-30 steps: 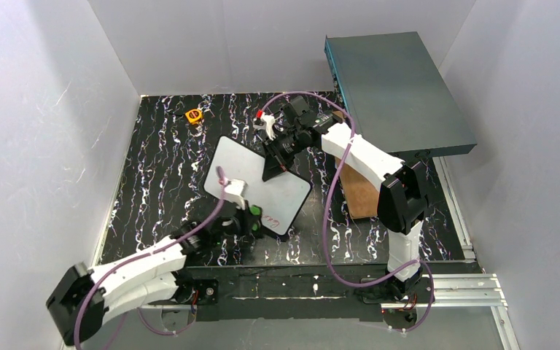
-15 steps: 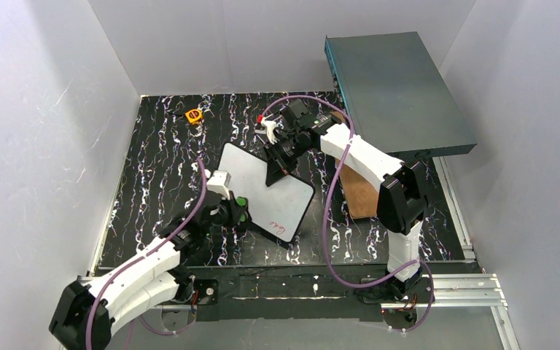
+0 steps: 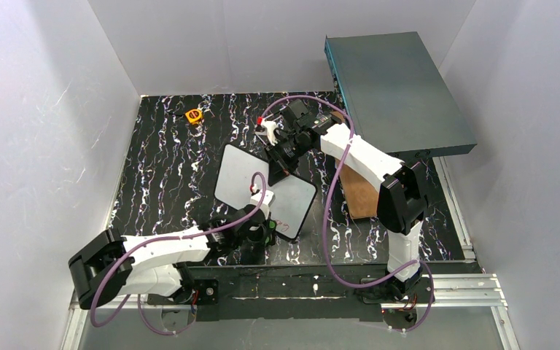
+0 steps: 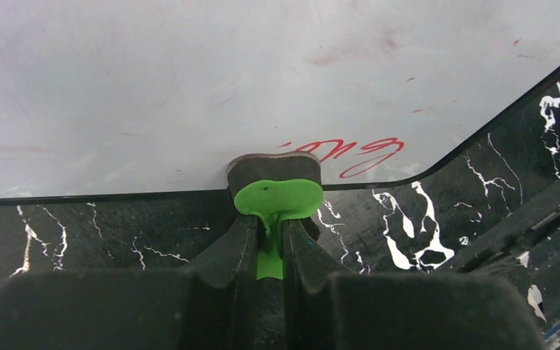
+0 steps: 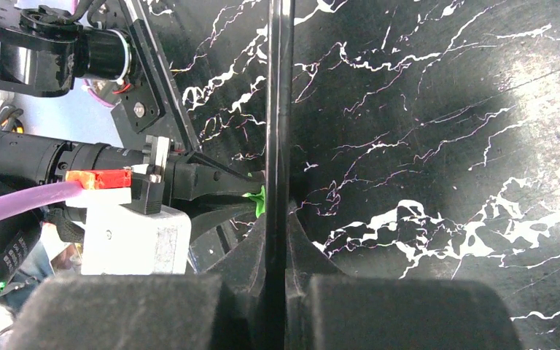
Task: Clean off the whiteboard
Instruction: Erase the center of the board with the whiteboard.
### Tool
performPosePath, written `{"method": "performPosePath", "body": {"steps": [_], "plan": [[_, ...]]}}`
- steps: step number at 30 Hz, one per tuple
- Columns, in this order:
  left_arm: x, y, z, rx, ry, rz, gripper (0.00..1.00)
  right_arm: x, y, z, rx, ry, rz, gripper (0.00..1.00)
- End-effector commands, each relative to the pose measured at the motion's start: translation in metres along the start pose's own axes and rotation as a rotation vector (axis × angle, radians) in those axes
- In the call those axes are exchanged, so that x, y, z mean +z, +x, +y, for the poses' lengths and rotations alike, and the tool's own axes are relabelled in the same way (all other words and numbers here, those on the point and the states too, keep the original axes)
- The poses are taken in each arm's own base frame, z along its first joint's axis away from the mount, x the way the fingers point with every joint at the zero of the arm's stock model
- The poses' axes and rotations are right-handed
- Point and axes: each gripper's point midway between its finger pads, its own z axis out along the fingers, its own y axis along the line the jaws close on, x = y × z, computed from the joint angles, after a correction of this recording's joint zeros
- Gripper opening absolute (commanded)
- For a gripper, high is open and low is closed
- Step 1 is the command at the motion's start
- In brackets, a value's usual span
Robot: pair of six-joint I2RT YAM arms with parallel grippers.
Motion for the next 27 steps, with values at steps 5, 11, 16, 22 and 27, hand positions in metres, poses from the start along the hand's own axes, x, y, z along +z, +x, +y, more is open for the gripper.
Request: {"method": "performPosePath", "body": {"steps": [5,11,16,22,27], "plan": [[-0.020,-0.061,0.020,0.000,-0.150,-0.204,0.00,-0.028,-0.019,0.096,-0.027,-0.327,-0.072,0.01],[-0.037,-0.062,0.051,-0.046,-0.201,-0.242,0.00,-0.027,-0.018,0.093,-0.030,-0.318,-0.068,0.01],[-0.034,-0.057,0.038,-0.049,-0.108,-0.246,0.00,-0.025,-0.017,0.090,-0.031,-0.314,-0.062,0.01],[-0.013,-0.049,-0.004,0.000,0.023,-0.201,0.00,-0.026,-0.017,0.092,-0.040,-0.320,-0.063,0.01],[-0.002,-0.051,-0.023,0.040,0.021,-0.178,0.00,-0.027,-0.015,0.092,-0.041,-0.319,-0.062,0.01]]}}
